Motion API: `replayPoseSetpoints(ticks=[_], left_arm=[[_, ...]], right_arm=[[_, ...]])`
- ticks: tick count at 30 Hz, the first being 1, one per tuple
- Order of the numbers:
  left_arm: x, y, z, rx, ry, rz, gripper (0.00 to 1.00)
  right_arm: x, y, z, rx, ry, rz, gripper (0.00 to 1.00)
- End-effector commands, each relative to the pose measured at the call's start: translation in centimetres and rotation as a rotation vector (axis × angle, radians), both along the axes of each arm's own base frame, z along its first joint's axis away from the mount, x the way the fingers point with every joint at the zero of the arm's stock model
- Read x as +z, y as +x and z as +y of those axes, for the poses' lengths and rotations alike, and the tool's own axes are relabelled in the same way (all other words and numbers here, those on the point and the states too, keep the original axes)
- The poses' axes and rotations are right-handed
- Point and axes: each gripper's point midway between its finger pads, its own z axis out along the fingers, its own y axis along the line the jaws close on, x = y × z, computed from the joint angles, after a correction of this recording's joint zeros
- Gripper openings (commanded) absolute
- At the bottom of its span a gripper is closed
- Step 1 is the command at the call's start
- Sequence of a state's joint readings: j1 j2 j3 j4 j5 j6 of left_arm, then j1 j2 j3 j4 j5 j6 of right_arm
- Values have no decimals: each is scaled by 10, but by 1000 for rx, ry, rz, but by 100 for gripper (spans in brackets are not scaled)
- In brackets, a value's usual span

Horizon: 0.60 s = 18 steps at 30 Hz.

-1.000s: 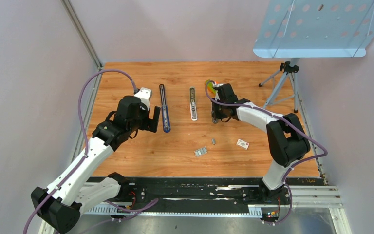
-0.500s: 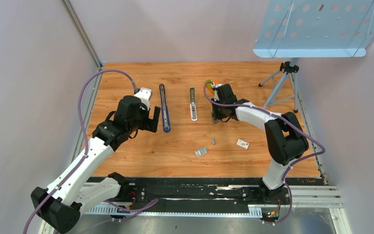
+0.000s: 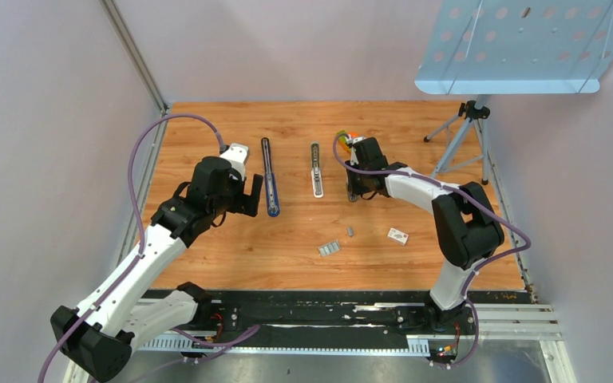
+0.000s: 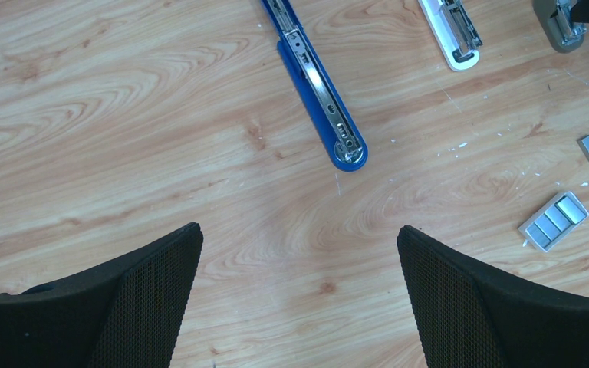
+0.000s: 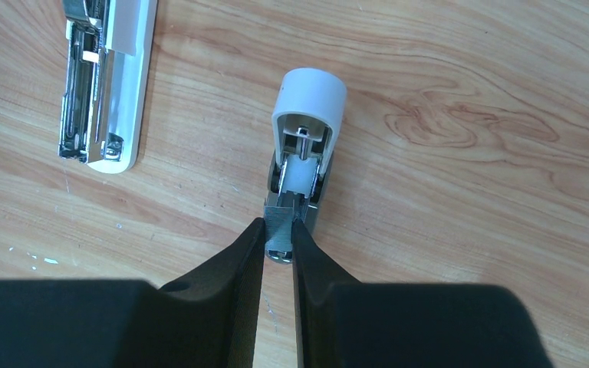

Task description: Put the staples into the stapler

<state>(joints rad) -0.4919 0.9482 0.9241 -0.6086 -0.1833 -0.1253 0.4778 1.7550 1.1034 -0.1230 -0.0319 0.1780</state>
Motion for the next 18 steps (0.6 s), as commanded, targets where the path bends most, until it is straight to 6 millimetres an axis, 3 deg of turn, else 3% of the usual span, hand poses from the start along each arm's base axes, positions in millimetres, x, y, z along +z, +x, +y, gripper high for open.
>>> replayPoseSetpoints(ticks=[1, 18], left_arm=[[2, -1, 2, -7, 6, -3, 100], [2, -1, 2, -8, 5, -4, 100]], right_arm=[[-3, 3, 5, 11, -17, -4, 21], [-6, 2, 0, 11, -41, -5, 21]])
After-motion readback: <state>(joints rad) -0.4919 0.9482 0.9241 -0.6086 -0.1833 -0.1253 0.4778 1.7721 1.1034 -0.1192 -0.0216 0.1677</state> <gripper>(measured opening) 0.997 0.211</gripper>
